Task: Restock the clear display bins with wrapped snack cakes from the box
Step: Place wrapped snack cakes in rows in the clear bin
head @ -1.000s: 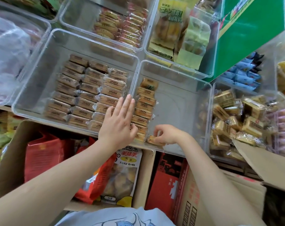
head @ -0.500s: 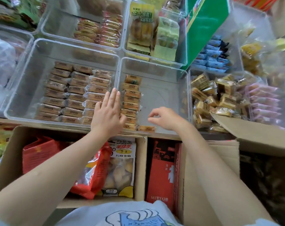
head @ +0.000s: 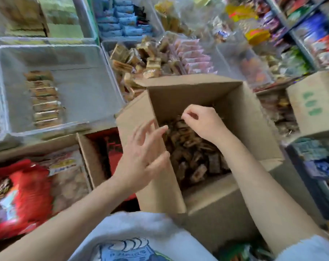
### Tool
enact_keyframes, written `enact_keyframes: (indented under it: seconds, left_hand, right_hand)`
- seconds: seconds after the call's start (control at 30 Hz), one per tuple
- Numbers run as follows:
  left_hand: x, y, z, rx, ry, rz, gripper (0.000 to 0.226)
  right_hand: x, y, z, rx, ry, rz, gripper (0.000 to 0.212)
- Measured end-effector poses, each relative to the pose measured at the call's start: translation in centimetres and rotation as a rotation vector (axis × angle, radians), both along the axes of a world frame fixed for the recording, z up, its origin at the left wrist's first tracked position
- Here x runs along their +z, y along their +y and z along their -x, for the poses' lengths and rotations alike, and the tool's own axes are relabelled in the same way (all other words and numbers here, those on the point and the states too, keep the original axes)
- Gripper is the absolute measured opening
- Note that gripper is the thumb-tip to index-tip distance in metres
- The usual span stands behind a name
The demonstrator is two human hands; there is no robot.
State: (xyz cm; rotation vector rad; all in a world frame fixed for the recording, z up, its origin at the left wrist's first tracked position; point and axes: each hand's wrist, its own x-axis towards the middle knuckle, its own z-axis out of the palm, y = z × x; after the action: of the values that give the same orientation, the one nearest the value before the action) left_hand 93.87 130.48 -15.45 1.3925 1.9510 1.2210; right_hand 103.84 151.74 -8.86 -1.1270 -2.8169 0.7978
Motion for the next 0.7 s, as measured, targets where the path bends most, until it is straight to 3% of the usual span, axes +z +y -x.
enact_keyframes:
  seconds: [0.1, 0.23, 0.4, 0.43, 0.6, 0.63, 0.7]
  left_hand:
    - [-0.8, 0.9, -2.3, 0.02, 0.146, 0.007, 0.06]
    - [-1.6, 1.1, -2.8, 0.057, 0.158, 0.042, 0.056]
    - [-2.0, 1.4, -3.4, 0.104, 0.126, 0.025, 0.054]
    - [-2.0, 1.6, -3.5, 0.12, 0.113, 0.033, 0.054]
    - [-1.8, 1.8, -3.9, 0.167, 0.085, 0.03, 0.054]
    - [-1.8, 1.8, -3.9, 0.171, 0.079, 0.032, 0.054]
    - [-1.6, 1.7, -4.0, 0.175, 0.066, 0.039, 0.053]
  right_hand:
    - [-4.5, 1.6, -2.7, 0.144, -0.364, -0.02, 0.017]
    - [-10.1, 1.7, -3.0, 0.37, -0.709, 0.1, 0.02]
    - [-13.7, -0.3, -3.7, 0.791, -1.062, 0.129, 0.057]
    - [-14.2, -0.9, -3.9, 0.863, -1.087, 0.124, 0.059]
    - [-13.1, -2.0, -2.6, 0.829, -0.922, 0.154, 0.021]
    - [-13.0, -1.7, -2.4, 0.822, -0.925, 0.154, 0.023]
    - [-13.2, -1.3, -2.8, 0.858, -1.018, 0.175, 0.05]
